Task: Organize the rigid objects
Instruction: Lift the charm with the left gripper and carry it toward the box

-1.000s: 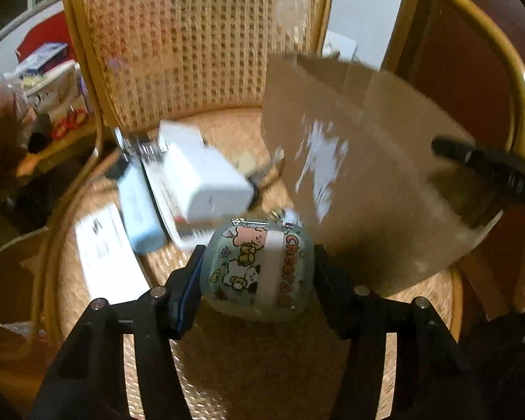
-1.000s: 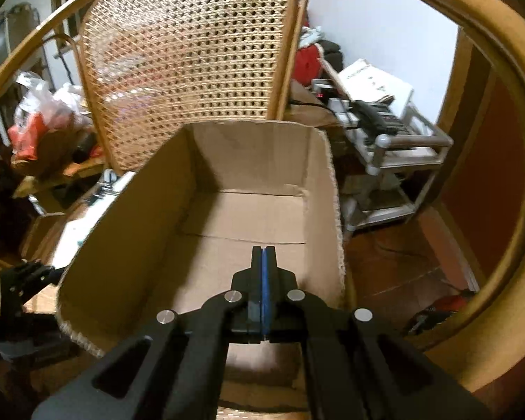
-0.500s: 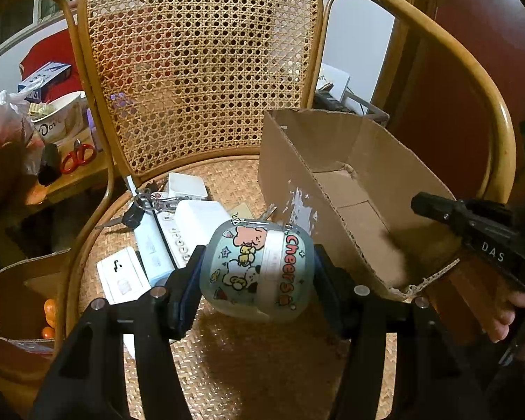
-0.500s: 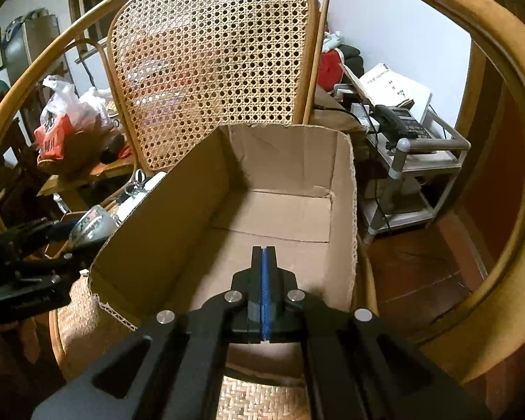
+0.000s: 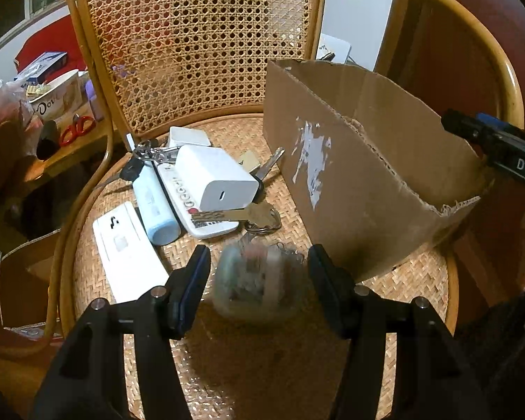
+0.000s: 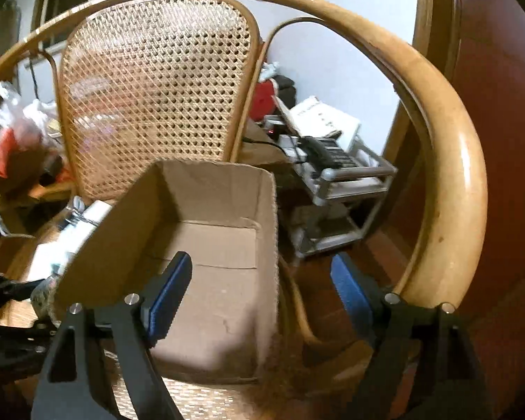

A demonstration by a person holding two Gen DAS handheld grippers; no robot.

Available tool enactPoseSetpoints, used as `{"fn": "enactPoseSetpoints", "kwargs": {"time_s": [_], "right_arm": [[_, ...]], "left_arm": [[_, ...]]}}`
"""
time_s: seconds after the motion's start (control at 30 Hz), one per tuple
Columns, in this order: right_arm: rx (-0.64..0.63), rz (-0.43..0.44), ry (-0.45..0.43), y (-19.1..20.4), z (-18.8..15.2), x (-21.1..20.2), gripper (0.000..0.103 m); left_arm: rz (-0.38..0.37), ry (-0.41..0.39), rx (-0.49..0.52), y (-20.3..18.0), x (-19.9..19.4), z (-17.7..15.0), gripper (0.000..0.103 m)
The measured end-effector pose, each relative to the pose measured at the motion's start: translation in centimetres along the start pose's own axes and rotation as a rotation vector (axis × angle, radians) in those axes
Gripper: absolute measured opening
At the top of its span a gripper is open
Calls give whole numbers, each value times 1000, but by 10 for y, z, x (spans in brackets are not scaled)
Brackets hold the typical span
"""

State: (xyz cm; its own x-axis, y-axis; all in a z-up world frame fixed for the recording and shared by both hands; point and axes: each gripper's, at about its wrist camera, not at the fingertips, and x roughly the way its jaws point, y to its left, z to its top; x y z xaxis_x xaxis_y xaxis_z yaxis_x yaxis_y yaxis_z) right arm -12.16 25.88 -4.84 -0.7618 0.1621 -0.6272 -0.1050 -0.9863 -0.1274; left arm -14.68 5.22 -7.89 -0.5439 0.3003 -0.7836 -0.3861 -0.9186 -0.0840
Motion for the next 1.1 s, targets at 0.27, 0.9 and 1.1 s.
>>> {"fn": "enactPoseSetpoints", "kwargs": {"time_s": [0.27,0.9,1.1], "right_arm": [[31,-18,40,-2,-4,1,87],[112,111,191,-14,-25,36,8],[112,50,186,-10,-23,32,8]], "left_arm": [[6,-5,-8,6,-7,4,43],[5,30,-25,16,-3,-7,48],[-4,50,-15,15,2,-15,59]]}}
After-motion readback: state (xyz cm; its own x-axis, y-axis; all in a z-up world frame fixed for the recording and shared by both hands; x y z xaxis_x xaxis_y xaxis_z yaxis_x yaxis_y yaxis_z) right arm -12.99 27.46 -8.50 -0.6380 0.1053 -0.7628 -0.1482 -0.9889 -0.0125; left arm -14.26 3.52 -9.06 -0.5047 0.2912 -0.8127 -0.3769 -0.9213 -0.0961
